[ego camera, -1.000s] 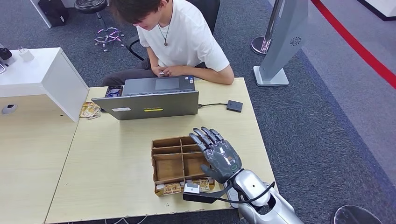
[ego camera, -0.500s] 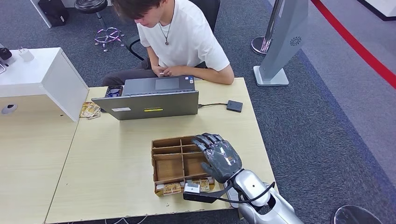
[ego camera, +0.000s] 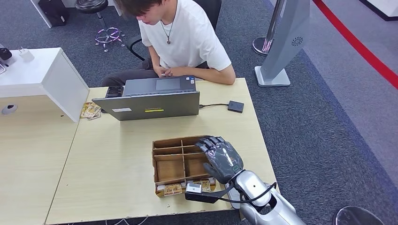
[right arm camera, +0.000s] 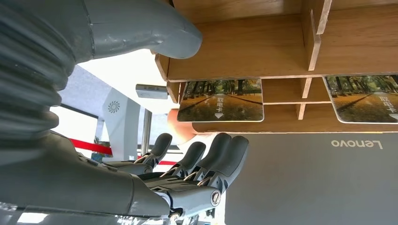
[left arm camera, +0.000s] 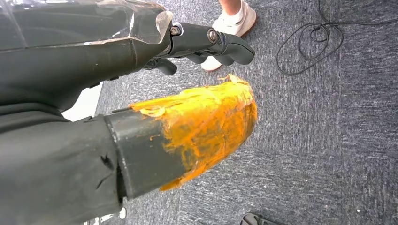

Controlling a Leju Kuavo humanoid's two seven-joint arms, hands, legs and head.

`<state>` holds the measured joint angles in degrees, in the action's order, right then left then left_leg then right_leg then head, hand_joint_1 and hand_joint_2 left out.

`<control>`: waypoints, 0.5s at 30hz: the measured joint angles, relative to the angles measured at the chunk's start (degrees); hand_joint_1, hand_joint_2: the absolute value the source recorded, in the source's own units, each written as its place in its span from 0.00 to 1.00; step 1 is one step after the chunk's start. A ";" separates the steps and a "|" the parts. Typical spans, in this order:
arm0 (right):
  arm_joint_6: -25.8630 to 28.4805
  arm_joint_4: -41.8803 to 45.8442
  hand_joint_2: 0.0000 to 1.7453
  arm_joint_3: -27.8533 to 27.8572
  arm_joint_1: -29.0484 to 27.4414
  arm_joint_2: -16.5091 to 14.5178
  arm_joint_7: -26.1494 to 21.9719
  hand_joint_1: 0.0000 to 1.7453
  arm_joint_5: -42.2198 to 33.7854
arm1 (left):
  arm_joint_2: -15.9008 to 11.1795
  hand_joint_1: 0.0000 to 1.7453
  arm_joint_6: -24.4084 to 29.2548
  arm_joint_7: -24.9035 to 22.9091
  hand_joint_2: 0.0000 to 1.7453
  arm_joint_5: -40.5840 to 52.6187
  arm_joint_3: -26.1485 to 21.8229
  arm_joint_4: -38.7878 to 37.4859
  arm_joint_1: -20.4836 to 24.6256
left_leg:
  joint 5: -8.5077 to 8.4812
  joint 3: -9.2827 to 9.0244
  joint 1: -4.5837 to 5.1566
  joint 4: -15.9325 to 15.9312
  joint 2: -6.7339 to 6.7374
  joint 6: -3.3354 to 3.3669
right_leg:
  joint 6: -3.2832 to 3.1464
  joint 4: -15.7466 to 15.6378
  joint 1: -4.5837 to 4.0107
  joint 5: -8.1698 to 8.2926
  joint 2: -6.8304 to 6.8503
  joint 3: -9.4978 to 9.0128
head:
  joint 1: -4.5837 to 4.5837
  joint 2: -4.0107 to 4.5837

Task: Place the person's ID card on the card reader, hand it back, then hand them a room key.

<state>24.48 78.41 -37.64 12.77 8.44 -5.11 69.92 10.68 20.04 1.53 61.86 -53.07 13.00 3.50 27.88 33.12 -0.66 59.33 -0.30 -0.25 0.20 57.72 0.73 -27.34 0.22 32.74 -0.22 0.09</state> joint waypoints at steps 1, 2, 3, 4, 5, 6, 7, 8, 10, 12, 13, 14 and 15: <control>0.00 -0.07 1.00 0.00 0.03 0.00 0.00 0.35 0.00 | 0.01 0.00 -0.03 0.00 0.00 0.00 0.00 0.00 0.00 | 0.00 0.00 0.00 0.00 0.00 0.00 | 0.00 0.00 0.00 0.00 0.00 0.00 | 0.00 0.00; 0.00 -0.15 1.00 0.00 0.07 0.00 0.00 0.36 0.00 | 0.02 0.00 -0.07 0.00 0.00 0.01 0.00 0.00 0.00 | 0.00 0.00 0.00 0.00 0.00 0.00 | 0.00 0.00 0.00 0.00 0.00 0.00 | -0.01 0.00; -0.02 -0.25 1.00 0.00 0.12 -0.01 0.00 0.36 0.00 | 0.03 0.00 -0.11 0.00 0.00 0.02 0.00 0.01 0.00 | 0.00 0.00 0.00 0.00 0.00 0.00 | 0.00 0.00 0.00 0.00 0.00 0.00 | 0.00 0.00; -0.05 -0.34 1.00 0.00 0.18 -0.03 0.00 0.37 0.00 | 0.03 0.00 -0.14 0.00 0.00 0.04 0.00 0.01 0.00 | 0.00 0.00 0.00 0.00 0.00 0.00 | 0.00 0.00 0.00 0.00 0.00 0.00 | 0.00 0.00; -0.09 -0.46 1.00 0.00 0.28 -0.07 0.01 0.37 0.00 | 0.03 0.00 -0.16 0.00 0.00 0.07 0.00 0.01 0.00 | 0.00 0.00 0.00 0.00 0.00 0.00 | 0.00 0.00 0.00 0.00 0.00 0.00 | 0.00 0.00; -0.14 -0.60 1.00 0.00 0.41 -0.14 0.01 0.38 0.00 | 0.03 0.00 -0.17 0.00 0.00 0.09 0.00 0.01 0.00 | 0.00 0.00 0.00 0.00 0.00 0.00 | 0.00 0.00 0.00 0.00 0.00 0.00 | 0.00 0.00; -0.16 -0.73 1.00 0.00 0.57 -0.22 0.02 0.39 0.00 | 0.03 0.00 -0.17 0.00 0.00 0.11 0.00 0.01 0.00 | 0.00 0.00 0.00 0.00 0.00 0.00 | 0.00 0.00 0.00 0.00 0.00 0.00 | 0.00 0.00; -0.17 -0.87 1.00 0.00 0.75 -0.31 0.02 0.40 0.00 | 0.04 0.00 -0.17 0.00 0.00 0.11 0.00 0.00 0.00 | 0.00 0.00 0.00 0.00 0.00 0.00 | 0.00 0.00 0.00 0.00 0.00 0.00 | -0.01 0.00; -0.17 -1.09 1.00 0.00 1.07 -0.46 0.02 0.42 0.00 | 0.05 0.00 -0.17 0.00 0.00 0.13 0.00 -0.01 0.00 | 0.00 0.00 0.00 0.00 0.00 0.00 | 0.00 0.00 0.00 0.00 0.00 0.00 | -0.01 0.00; -0.19 -1.29 1.00 0.00 1.30 -0.61 0.02 0.46 0.00 | 0.05 0.00 -0.17 0.00 0.00 0.15 0.00 -0.01 0.00 | 0.00 0.00 0.00 0.00 0.00 0.00 | 0.00 0.00 0.00 0.00 0.00 0.00 | -0.01 0.00; -0.21 -1.36 1.00 0.00 1.39 -0.67 0.02 0.47 0.00 | 0.05 0.00 -0.17 0.00 0.00 0.16 0.00 0.00 0.00 | 0.00 0.00 0.00 0.00 0.00 0.00 | 0.00 0.00 0.00 0.00 0.00 0.00 | -0.01 0.00; -0.23 -1.41 1.00 0.00 1.47 -0.71 0.02 0.48 0.00 | 0.05 0.00 -0.17 0.00 0.00 0.17 0.00 0.00 0.00 | 0.00 0.00 0.00 0.00 0.00 0.00 | 0.00 0.00 0.00 0.00 0.00 0.00 | -0.01 0.00; -0.26 -1.47 1.00 0.00 1.56 -0.75 0.02 0.50 0.00 | 0.05 0.00 -0.17 0.00 0.00 0.17 0.00 0.00 0.00 | 0.00 0.00 0.00 0.00 0.00 0.00 | 0.00 0.00 0.00 0.00 0.00 0.00 | -0.01 0.00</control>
<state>24.22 76.94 -37.64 14.33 7.68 -5.09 69.92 10.73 19.87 1.53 62.03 -53.07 13.00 3.50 27.88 33.12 -0.67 59.33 -0.30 -0.25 0.20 57.72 0.73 -27.34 0.22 32.74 -0.23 0.09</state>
